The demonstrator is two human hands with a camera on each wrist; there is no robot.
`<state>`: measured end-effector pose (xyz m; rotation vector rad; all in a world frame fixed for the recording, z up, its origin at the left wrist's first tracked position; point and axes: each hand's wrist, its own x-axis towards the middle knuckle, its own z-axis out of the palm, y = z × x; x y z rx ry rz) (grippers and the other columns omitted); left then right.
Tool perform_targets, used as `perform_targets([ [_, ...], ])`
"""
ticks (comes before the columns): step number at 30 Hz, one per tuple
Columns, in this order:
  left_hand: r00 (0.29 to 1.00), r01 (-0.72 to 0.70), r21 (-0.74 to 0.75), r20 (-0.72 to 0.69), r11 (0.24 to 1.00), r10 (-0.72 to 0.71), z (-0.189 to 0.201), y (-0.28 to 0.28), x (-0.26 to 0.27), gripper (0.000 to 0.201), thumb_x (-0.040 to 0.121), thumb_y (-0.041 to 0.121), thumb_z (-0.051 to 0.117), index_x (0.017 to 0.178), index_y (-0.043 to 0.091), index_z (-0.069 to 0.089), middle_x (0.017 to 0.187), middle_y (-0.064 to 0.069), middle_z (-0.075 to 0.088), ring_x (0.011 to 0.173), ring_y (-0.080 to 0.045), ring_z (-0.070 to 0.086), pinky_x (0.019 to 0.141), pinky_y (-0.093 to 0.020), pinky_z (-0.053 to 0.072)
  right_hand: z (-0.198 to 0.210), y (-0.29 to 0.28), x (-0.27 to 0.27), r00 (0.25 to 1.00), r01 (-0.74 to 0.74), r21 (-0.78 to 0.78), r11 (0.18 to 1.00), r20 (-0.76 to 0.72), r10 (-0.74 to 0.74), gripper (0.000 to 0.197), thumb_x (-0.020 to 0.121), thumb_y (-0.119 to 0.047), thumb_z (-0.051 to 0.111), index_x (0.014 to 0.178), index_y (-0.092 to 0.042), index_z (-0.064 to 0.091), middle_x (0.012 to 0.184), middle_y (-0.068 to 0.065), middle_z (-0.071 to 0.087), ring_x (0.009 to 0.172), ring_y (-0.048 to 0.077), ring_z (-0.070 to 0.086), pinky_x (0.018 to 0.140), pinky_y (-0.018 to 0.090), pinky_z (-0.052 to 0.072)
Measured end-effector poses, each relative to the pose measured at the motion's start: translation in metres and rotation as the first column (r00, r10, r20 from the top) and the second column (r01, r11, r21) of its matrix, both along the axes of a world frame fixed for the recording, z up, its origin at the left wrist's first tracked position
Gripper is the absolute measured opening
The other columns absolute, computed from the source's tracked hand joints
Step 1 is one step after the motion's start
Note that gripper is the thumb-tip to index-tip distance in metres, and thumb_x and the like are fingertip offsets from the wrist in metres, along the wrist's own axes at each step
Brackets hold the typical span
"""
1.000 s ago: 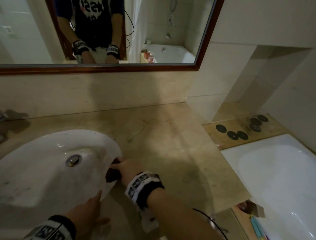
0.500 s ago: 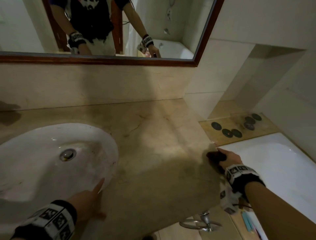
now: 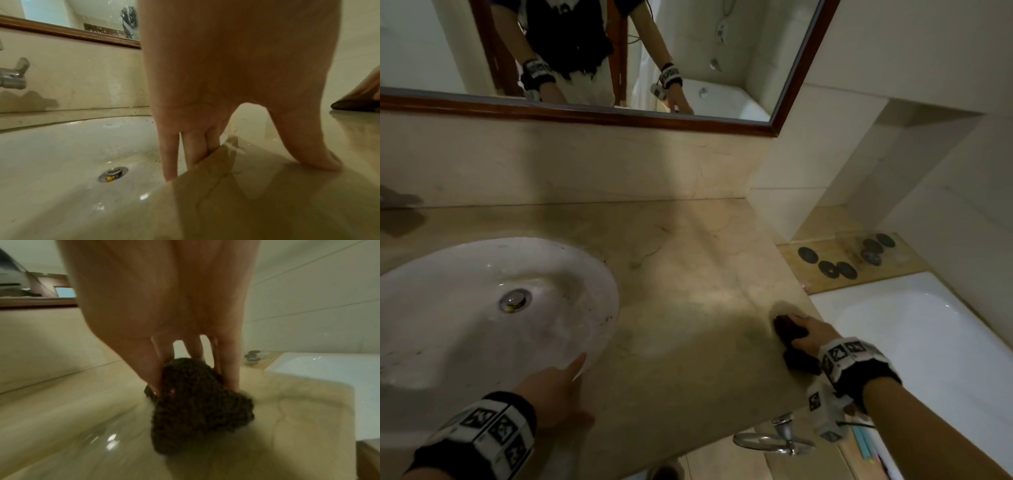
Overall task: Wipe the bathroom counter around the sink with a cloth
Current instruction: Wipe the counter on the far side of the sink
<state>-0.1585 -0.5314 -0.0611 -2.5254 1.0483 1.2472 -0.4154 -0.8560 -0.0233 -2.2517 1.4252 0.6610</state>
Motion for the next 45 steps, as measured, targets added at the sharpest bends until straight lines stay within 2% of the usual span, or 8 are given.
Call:
perform_targets([
  [8,1.000,-0.025,-0.073,0.007,0.997,0.026,-0.003,0.012,-0.005,0.100,0.081,0.063,0.055,0.151,0.021,-0.003,0.149,-0.006,0.037,0.134,-0.021,0.041,0.111,-0.027,0.032,-0.007,0.111,0.104,0.909,-0.309,-0.183,0.933,0.234,0.346,0.028,0.093,-0.023,0.048,0.115,-0.009,0.058,0.117,0.016,0.061,0.107,0.034,0.058,0.092,0.039,0.046],
  [17,0.998,0.026,-0.094,-0.049,0.995,-0.031,-0.001,0.042,0.000,0.078,0.083,0.056,0.056,0.147,0.033,0.019,0.145,0.004,0.044,0.128,-0.016,0.048,0.108,-0.029,0.039,-0.027,0.231,0.233,0.755,-0.646,-0.095,0.758,0.065,0.652,0.026,0.094,-0.017,0.047,0.116,-0.010,0.059,0.120,0.019,0.054,0.111,0.035,0.046,0.099,0.045,0.039],
  [25,0.997,0.028,-0.131,-0.069,0.991,-0.037,-0.009,0.061,0.024,0.065,0.079,0.056,0.062,0.138,0.041,0.041,0.138,0.017,0.051,0.126,-0.006,0.050,0.109,-0.025,0.038,0.010,0.150,0.204,0.894,-0.272,0.063,0.960,0.385,0.228,0.027,0.080,-0.017,0.065,0.101,-0.001,0.068,0.095,0.011,0.071,0.087,0.025,0.067,0.078,0.033,0.056],
  [28,0.996,0.059,-0.102,-0.067,0.993,-0.066,-0.007,0.052,0.029,0.057,0.077,0.052,0.066,0.130,0.037,0.054,0.129,0.015,0.060,0.118,-0.006,0.056,0.104,-0.023,0.043,0.027,0.091,0.153,0.795,-0.035,0.107,0.994,0.605,-0.037,0.036,0.077,-0.002,0.063,0.110,-0.014,0.070,0.087,0.005,0.071,0.066,0.016,0.067,0.068,0.033,0.059],
  [31,0.998,0.049,-0.086,-0.045,0.995,-0.053,-0.004,0.039,0.035,0.039,0.080,0.045,0.067,0.116,0.032,0.066,0.116,0.012,0.068,0.108,-0.007,0.062,0.094,-0.021,0.047,0.036,0.042,0.095,0.682,0.263,0.172,0.949,0.663,-0.309,0.025,0.086,-0.010,0.061,0.107,-0.019,0.070,0.082,0.007,0.069,0.050,0.013,0.066,0.056,0.025,0.057],
  [36,0.998,-0.053,-0.144,-0.044,0.988,0.047,-0.005,0.020,0.044,0.023,0.082,0.032,0.068,0.102,0.022,0.074,0.107,0.007,0.073,0.099,-0.007,0.066,0.086,-0.018,0.048,0.012,0.003,0.024,0.700,0.536,0.045,0.843,0.535,-0.474,0.034,0.073,-0.048,0.072,0.089,-0.018,0.073,0.080,0.009,0.073,0.066,0.028,0.070,0.073,0.041,0.060],
  [40,0.994,-0.098,-0.170,-0.062,0.981,0.088,-0.007,0.014,0.044,0.020,0.083,0.029,0.069,0.097,0.017,0.076,0.101,0.002,0.074,0.087,-0.008,0.065,0.083,-0.017,0.049,-0.006,-0.001,0.005,0.791,0.539,-0.014,0.842,0.352,-0.500,0.037,0.076,-0.047,0.067,0.105,-0.024,0.066,0.093,0.016,0.069,0.072,0.029,0.068,0.066,0.029,0.056],
  [45,0.981,-0.183,-0.226,-0.100,0.957,0.164,-0.011,0.016,0.045,0.014,0.079,0.027,0.073,0.086,0.016,0.077,0.066,0.015,0.061,0.064,0.001,0.056,0.068,-0.011,0.043,-0.005,0.013,0.034,0.987,0.163,-0.152,0.975,0.018,-0.162,0.051,0.077,-0.044,0.058,0.125,-0.043,0.041,0.122,0.012,0.048,0.101,0.035,0.056,0.088,0.042,0.052],
])
